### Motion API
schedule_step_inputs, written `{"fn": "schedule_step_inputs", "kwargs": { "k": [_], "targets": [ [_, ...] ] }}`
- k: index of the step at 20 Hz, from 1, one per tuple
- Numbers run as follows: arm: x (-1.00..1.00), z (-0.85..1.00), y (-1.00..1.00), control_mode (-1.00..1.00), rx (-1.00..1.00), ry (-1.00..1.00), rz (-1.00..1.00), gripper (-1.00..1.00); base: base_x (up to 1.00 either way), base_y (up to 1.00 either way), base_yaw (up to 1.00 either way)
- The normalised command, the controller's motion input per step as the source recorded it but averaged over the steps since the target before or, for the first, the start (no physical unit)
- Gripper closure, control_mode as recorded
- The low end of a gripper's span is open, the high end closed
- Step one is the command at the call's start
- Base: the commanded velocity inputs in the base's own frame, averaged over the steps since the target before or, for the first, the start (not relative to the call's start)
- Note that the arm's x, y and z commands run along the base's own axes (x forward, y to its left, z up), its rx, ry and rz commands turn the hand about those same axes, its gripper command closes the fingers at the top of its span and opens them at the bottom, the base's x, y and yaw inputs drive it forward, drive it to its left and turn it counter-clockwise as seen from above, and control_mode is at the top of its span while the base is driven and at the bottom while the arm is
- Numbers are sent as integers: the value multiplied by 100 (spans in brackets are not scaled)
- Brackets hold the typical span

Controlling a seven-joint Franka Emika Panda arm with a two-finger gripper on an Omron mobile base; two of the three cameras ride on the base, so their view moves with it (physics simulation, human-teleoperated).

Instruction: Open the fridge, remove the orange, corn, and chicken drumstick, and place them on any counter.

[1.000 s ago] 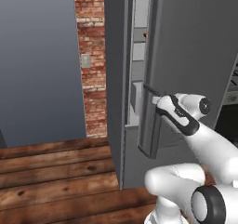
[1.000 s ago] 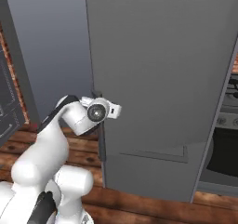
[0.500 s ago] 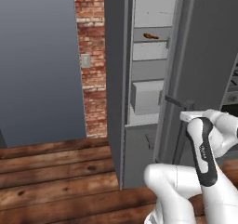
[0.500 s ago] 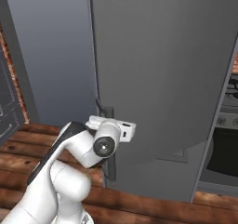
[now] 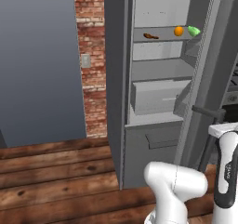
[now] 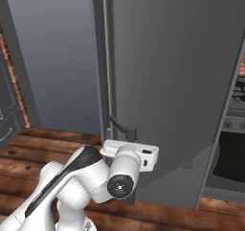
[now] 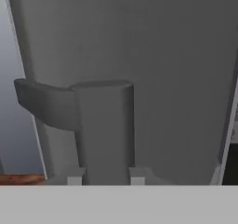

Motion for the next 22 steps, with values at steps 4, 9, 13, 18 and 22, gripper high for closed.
{"fn": "schedule_step_inputs", "kwargs": {
  "k": [4,9,13,18,22],
  "targets": [
    [-28,0,-36,-100,-4,0,0,-100,0,0,0],
    [-16,0,0,-100,0,0,3,-100,0,0,0],
    [-66,8,-21,-100,-5,4,-2,-100,0,0,0],
    [-93,23,-51,-100,-13,13,-6,-100,0,0,0],
    [-70,47,-12,-100,-8,17,-16,-100,0,0,0]
  ]
}}
